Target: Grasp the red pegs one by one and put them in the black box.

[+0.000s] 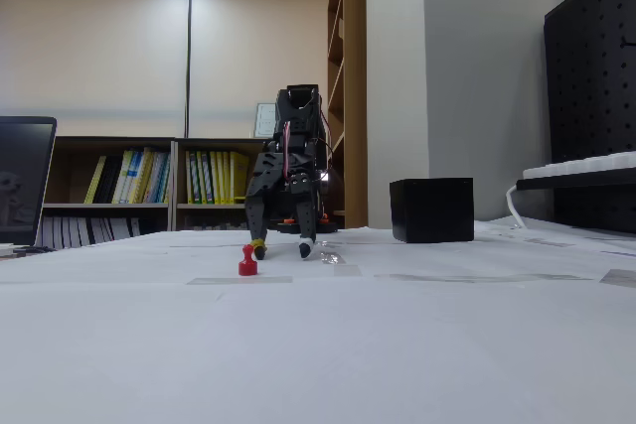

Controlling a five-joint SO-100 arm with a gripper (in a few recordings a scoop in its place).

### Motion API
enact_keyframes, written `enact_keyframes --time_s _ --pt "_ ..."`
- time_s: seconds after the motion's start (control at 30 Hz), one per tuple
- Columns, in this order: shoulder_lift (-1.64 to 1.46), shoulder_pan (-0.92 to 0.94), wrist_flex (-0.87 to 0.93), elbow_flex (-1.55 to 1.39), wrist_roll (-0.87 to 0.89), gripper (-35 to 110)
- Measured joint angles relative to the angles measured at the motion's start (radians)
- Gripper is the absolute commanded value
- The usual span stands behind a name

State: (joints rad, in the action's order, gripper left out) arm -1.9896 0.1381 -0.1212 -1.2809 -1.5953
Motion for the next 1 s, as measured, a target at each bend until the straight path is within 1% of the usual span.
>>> enact_keyframes --time_s 0.2,0.8,1.0 --pt "-0.118 0.0 -0.097 -0.103 0.02 18" --pt "-0.327 0.026 -0.104 -0.39 0.04 18" --pt "-0.357 0.026 -0.104 -0.425 0.04 18"
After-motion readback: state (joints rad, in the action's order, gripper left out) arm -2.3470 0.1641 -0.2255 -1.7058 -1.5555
